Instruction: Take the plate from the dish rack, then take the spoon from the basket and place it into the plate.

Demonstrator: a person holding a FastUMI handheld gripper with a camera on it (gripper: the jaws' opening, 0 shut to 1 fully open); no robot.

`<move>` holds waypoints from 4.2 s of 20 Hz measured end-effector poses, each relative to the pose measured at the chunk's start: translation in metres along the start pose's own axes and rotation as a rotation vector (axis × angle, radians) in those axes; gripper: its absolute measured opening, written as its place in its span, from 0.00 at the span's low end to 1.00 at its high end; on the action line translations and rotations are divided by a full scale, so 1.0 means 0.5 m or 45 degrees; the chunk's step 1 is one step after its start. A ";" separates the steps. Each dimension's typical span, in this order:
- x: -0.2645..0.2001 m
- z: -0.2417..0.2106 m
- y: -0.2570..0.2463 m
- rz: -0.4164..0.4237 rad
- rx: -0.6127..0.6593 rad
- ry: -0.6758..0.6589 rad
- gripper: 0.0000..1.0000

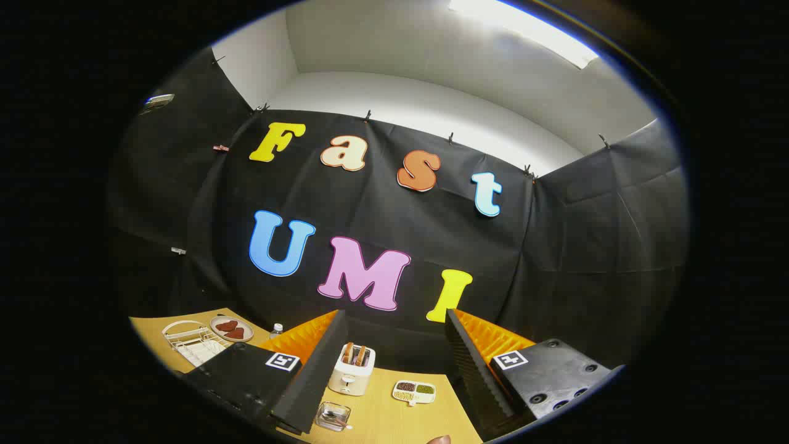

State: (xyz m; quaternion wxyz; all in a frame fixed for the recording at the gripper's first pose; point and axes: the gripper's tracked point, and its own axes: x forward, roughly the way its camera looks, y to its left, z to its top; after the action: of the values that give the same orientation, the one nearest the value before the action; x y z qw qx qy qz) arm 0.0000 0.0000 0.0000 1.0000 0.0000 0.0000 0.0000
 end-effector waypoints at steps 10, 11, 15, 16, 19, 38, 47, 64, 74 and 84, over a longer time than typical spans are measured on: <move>0.000 -0.009 0.011 0.016 -0.004 0.024 0.97; 0.002 -0.011 0.013 0.019 0.000 0.026 0.97; 0.003 -0.009 0.018 0.032 0.018 0.029 0.97; 0.005 -0.009 0.022 0.040 0.026 0.031 0.97; 0.014 -0.019 0.055 0.100 0.074 0.070 0.97; 0.161 -0.275 0.514 0.615 0.270 0.762 0.98; 0.197 -0.461 0.598 0.546 0.270 1.082 0.98; 0.196 -0.663 0.658 0.281 0.198 1.516 0.42; 0.201 -0.648 0.624 0.165 0.038 1.552 0.25; 0.250 -0.579 0.631 0.134 -0.177 1.456 0.25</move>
State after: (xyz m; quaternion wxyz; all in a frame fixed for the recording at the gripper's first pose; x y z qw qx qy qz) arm 0.1252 0.3155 -0.2897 0.8373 -0.0656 0.5404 0.0499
